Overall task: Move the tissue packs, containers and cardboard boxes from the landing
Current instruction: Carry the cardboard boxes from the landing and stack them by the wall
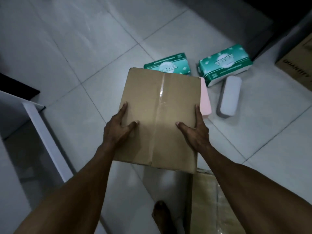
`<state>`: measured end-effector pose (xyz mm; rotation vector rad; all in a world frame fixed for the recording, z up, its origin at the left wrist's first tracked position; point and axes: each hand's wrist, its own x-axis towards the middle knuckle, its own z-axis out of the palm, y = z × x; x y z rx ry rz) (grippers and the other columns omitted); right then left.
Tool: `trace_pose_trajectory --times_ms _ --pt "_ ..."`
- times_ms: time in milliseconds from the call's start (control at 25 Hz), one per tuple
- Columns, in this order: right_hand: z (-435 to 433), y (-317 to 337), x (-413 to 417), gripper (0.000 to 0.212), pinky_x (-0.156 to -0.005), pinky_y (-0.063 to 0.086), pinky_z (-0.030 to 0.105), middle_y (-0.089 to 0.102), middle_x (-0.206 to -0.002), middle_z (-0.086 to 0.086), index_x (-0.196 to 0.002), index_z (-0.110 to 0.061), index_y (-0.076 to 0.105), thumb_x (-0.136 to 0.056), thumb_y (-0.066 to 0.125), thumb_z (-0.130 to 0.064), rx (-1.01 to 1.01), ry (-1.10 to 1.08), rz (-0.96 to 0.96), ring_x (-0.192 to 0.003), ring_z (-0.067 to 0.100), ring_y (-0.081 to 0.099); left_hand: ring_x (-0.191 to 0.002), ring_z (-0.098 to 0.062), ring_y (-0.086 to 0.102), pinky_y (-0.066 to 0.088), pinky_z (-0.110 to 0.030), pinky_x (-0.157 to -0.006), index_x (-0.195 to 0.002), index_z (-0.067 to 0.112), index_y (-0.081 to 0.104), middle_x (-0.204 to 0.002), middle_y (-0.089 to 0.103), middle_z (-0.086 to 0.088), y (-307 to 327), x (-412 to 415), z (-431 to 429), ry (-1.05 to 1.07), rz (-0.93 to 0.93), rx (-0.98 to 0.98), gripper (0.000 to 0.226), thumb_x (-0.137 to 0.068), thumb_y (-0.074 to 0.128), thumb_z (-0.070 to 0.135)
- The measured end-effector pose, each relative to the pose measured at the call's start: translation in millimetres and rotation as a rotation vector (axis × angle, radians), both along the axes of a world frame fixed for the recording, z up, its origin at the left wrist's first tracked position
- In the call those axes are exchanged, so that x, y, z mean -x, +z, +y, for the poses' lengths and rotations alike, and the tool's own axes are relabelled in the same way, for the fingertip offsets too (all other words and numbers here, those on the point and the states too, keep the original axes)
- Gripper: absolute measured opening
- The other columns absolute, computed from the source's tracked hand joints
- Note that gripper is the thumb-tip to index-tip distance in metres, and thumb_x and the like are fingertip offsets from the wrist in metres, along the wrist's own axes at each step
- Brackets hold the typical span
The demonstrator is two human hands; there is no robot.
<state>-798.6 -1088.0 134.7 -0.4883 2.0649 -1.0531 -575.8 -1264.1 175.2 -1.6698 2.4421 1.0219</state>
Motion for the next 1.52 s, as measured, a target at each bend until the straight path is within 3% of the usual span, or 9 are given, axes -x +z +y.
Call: trace_pose_trajectory --times_ms 240,440,600,800,960,1160,1520 --pt "58 124 140 0.1 -0.108 0.036 0.036 0.037 -0.153 -0.004 -0.154 -0.045 0.006 -0.078 0.071 -0.059 0.066 -0.037 0.032 -0.133 0.025 0.044 -0.129 -0.034 0.048 0.037 -0.05 -0.107 -0.153 0.048 0.01 -0.151 0.043 -0.005 121 140 55 -0.018 0.044 0.139 0.082 -0.085 0.05 0.072" --pt "187 197 279 0.099 -0.108 0.038 0.041 0.042 -0.15 0.0 -0.154 -0.044 0.007 -0.078 0.07 -0.058 0.054 -0.158 0.132 -0.13 0.027 0.046 -0.132 -0.033 0.046 0.037 -0.048 -0.109 -0.152 0.049 0.013 -0.154 0.038 -0.005 163 301 158 -0.109 0.134 0.11 0.082 -0.083 0.051 0.072" --pt "297 276 376 0.102 -0.108 0.041 0.045 0.044 -0.148 0.001 -0.153 -0.046 0.011 -0.071 0.07 -0.062 0.005 -0.341 0.144 -0.127 0.028 0.048 -0.137 -0.033 0.04 0.032 -0.047 -0.113 -0.152 0.045 0.02 -0.155 0.038 -0.005 234 437 245 -0.249 0.167 0.111 0.079 -0.084 0.054 0.067" --pt "357 370 473 0.099 -0.102 0.036 0.033 0.035 -0.154 0.003 -0.154 -0.042 0.01 -0.077 0.071 -0.053 0.076 -0.45 0.218 -0.132 0.028 0.043 -0.133 -0.035 0.043 0.032 -0.05 -0.11 -0.152 0.046 0.019 -0.152 0.042 -0.006 321 561 288 -0.385 0.249 0.123 0.078 -0.084 0.049 0.067" --pt "358 417 548 0.101 -0.107 0.036 0.043 0.032 -0.156 0.004 -0.153 -0.046 0.007 -0.073 0.068 -0.063 0.071 -0.512 0.283 -0.134 0.032 0.042 -0.135 -0.036 0.041 0.029 -0.048 -0.111 -0.152 0.044 0.021 -0.153 0.04 -0.006 373 654 279 -0.469 0.295 0.129 0.077 -0.085 0.052 0.064" --pt "321 443 647 0.102 -0.11 0.037 0.042 0.036 -0.154 0.004 -0.153 -0.043 0.011 -0.071 0.066 -0.066 0.042 -0.576 0.311 -0.133 0.033 0.043 -0.136 -0.037 0.039 0.029 -0.048 -0.111 -0.152 0.044 0.023 -0.155 0.037 -0.007 403 780 229 -0.539 0.286 0.115 0.076 -0.085 0.053 0.064" --pt "217 415 853 0.101 -0.114 0.031 0.034 0.033 -0.157 0.002 -0.156 -0.03 0.02 -0.073 0.066 -0.064 -0.047 -0.679 0.328 -0.14 0.028 0.037 -0.139 -0.034 0.037 0.025 -0.05 -0.115 -0.152 0.04 0.025 -0.157 0.033 -0.004 378 1017 115 -0.716 0.208 0.07 0.076 -0.085 0.05 0.066"
